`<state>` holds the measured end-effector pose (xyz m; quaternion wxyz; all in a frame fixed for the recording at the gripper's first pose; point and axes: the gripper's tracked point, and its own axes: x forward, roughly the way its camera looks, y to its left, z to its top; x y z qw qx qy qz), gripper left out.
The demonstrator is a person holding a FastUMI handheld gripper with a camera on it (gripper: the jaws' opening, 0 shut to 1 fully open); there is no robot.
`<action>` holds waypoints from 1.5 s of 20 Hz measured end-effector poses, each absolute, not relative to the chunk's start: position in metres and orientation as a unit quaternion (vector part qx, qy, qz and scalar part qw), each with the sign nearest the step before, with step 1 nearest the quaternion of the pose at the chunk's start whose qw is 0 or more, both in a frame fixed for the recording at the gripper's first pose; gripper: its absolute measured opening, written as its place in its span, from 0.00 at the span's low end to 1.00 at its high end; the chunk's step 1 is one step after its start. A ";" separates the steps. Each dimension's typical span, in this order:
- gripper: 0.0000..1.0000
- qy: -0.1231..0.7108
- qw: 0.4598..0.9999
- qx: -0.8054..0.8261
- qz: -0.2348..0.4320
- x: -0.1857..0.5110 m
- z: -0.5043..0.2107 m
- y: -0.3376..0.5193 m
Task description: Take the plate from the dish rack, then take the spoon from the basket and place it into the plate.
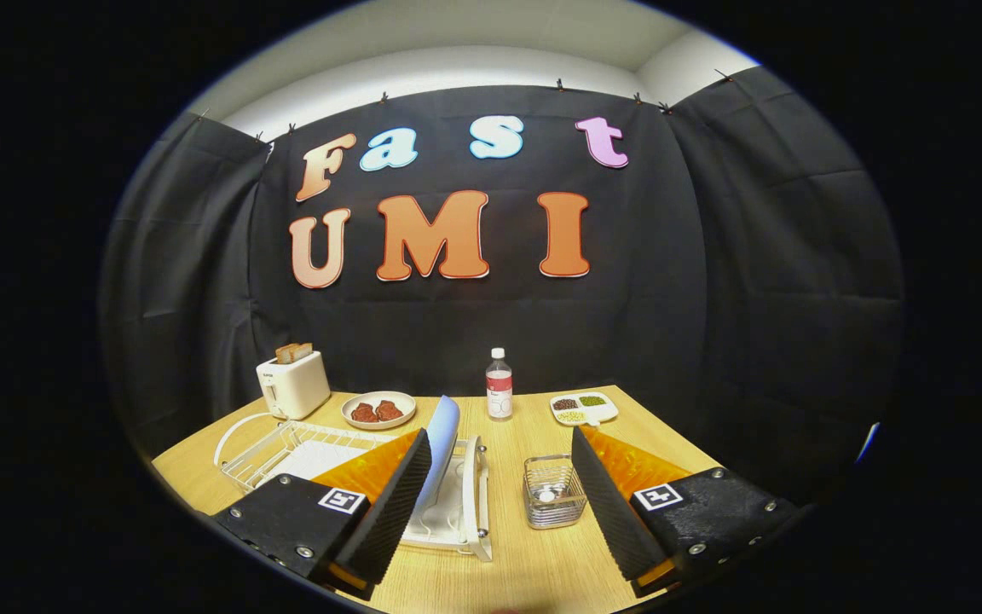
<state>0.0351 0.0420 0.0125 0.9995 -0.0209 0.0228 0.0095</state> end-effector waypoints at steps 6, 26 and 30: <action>0.98 0.045 0.998 -0.033 0.028 0.065 0.013 0.081; 0.72 0.193 0.972 -0.134 -0.030 0.184 -0.072 0.110; 0.39 0.203 0.969 -0.131 -0.047 0.186 -0.076 0.101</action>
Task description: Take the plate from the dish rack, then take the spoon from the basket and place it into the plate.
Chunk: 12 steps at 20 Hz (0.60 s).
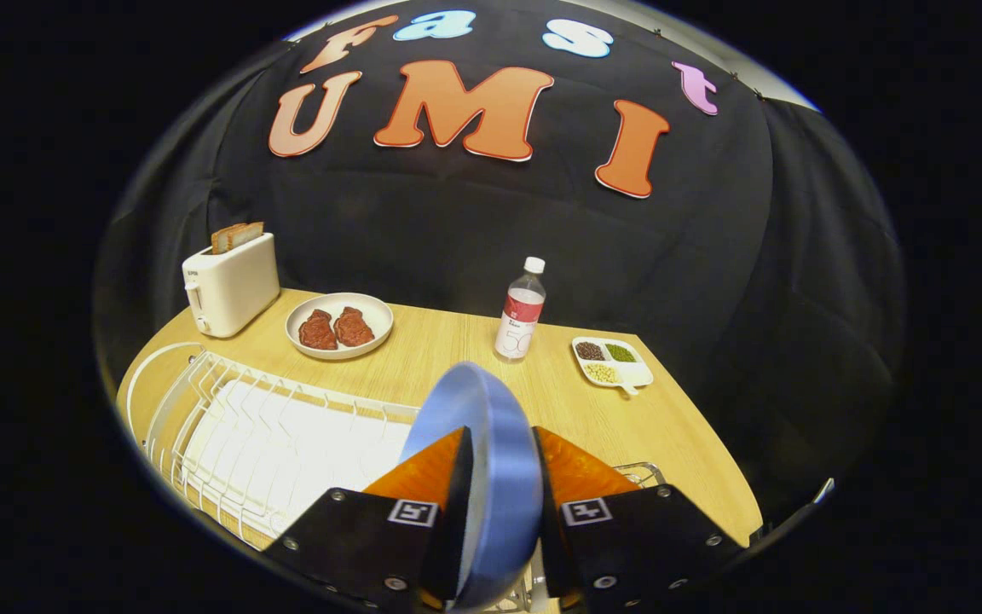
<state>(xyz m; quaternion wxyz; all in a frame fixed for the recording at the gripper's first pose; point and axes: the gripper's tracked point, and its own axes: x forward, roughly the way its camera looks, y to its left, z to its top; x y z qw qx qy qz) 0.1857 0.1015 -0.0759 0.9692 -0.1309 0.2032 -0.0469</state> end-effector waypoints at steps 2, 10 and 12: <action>0.33 0.208 0.970 -0.117 -0.054 0.186 -0.076 0.101; 0.27 0.187 0.971 -0.123 -0.080 0.187 -0.048 0.102; 0.27 0.173 0.972 -0.135 -0.087 0.187 -0.036 0.099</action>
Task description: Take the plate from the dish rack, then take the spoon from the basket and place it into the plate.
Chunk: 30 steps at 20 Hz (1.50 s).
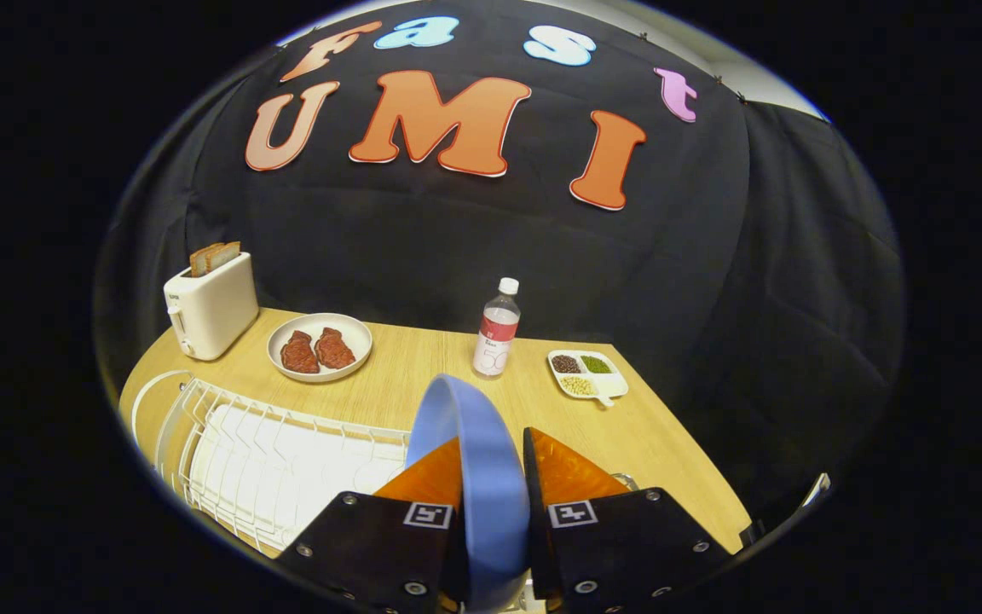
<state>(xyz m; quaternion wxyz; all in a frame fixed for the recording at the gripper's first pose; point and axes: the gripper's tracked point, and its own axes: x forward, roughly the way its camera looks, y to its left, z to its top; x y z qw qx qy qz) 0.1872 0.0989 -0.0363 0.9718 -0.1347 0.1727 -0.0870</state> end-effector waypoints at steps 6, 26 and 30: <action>0.27 0.151 0.978 -0.117 -0.080 0.168 -0.014 0.097; 0.26 0.156 0.985 0.056 0.041 -0.030 -0.064 0.116; 0.27 0.174 0.976 0.123 0.050 -0.049 -0.099 0.117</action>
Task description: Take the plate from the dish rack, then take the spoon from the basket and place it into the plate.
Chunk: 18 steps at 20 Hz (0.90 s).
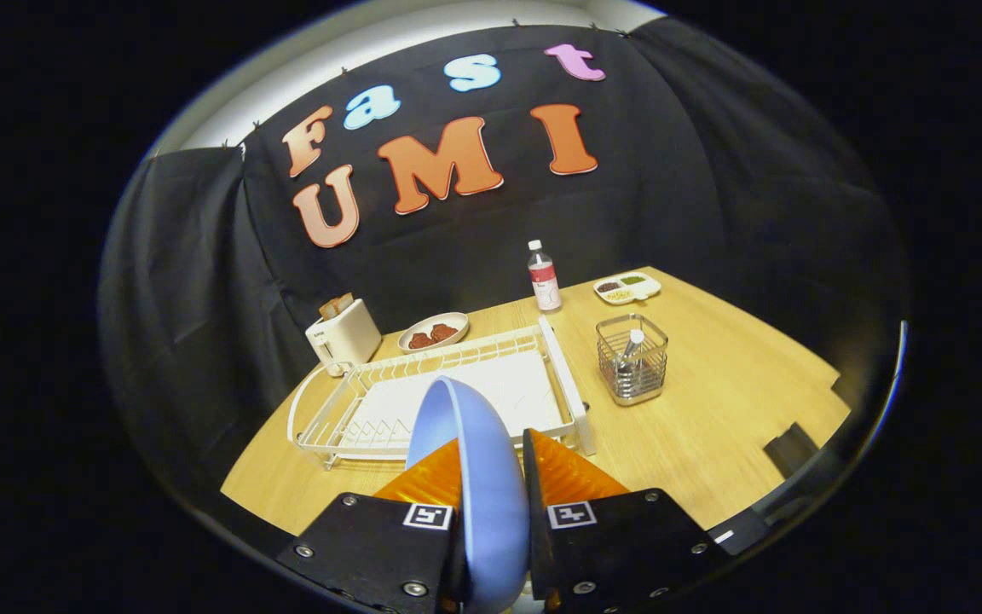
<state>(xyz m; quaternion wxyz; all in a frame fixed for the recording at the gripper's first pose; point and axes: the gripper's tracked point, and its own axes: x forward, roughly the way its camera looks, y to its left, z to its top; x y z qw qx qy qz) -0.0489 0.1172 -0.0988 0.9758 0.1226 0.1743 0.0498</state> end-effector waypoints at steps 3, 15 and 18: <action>0.26 0.194 0.965 0.172 0.048 -0.054 -0.133 0.118; 0.27 0.256 0.917 0.299 0.059 -0.035 -0.202 0.152; 0.27 0.264 0.911 0.313 0.058 -0.029 -0.210 0.158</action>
